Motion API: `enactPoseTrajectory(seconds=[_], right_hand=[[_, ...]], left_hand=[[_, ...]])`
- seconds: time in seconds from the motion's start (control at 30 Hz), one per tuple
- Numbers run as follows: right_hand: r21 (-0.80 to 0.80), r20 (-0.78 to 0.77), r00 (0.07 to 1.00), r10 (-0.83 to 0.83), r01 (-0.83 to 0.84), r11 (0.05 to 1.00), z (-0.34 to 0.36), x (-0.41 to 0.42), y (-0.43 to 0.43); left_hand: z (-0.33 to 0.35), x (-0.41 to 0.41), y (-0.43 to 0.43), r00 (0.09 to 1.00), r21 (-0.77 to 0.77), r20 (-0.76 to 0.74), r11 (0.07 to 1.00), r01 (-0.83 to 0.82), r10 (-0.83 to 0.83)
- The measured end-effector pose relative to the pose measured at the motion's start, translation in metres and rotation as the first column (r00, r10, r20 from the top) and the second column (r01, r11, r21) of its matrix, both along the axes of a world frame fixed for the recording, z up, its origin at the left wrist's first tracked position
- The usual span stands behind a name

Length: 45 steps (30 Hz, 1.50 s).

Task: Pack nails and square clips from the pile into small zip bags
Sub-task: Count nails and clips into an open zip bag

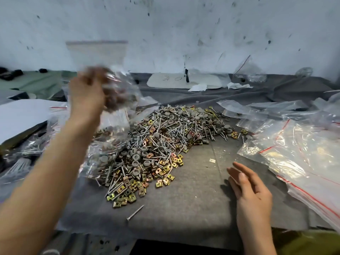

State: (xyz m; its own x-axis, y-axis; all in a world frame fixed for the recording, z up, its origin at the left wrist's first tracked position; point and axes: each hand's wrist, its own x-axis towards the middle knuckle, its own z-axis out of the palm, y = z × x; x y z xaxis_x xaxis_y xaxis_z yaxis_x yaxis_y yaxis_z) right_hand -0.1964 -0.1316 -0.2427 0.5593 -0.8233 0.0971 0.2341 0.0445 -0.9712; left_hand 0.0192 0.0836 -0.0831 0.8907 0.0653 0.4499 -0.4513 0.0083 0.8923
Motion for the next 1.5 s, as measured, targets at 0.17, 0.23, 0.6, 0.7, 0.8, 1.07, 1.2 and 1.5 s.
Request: enactPoseTrajectory(seconds=[0.17,0.23,0.6,0.7,0.8,1.07,1.2,1.5], right_hand=[[-0.263,-0.150,0.981,-0.121,0.078,0.962,0.003,-0.008,-0.007],[-0.331,-0.234,0.959,-0.162,0.078,0.940,0.002,-0.009,-0.010],[-0.641,-0.764,0.445,-0.466,-0.449,0.622,0.034,0.032,-0.101],[-0.526,-0.848,0.282,-0.448,-0.544,0.654,0.029,0.024,-0.113],[-0.570,-0.812,0.299,-0.501,-0.588,0.574,0.027,0.019,-0.111],[-0.969,0.022,0.786,-0.618,0.168,0.179,0.037,0.010,-0.081],[-0.951,-0.104,0.806,-0.582,0.089,0.294,0.034,0.016,-0.083],[-0.699,-0.707,0.481,-0.519,-0.363,0.616,0.030,0.014,-0.101]], left_hand=[[-0.005,0.031,0.012,0.757,0.363,0.331,0.665,-0.653,0.563],[-0.016,0.005,-0.010,0.754,0.281,0.461,0.728,-0.625,0.469],[-0.146,-0.128,-0.143,0.853,0.523,0.035,0.736,0.429,-0.521],[-0.157,-0.118,-0.143,0.894,0.404,-0.073,0.806,0.433,-0.443],[-0.157,-0.113,-0.142,0.877,0.296,-0.178,0.826,0.480,-0.446],[-0.157,-0.118,-0.141,0.840,0.273,-0.186,0.794,0.543,-0.510],[-0.155,-0.120,-0.141,0.819,0.277,-0.219,0.771,0.574,-0.531],[-0.154,-0.120,-0.141,0.815,0.322,-0.218,0.749,0.579,-0.537]])
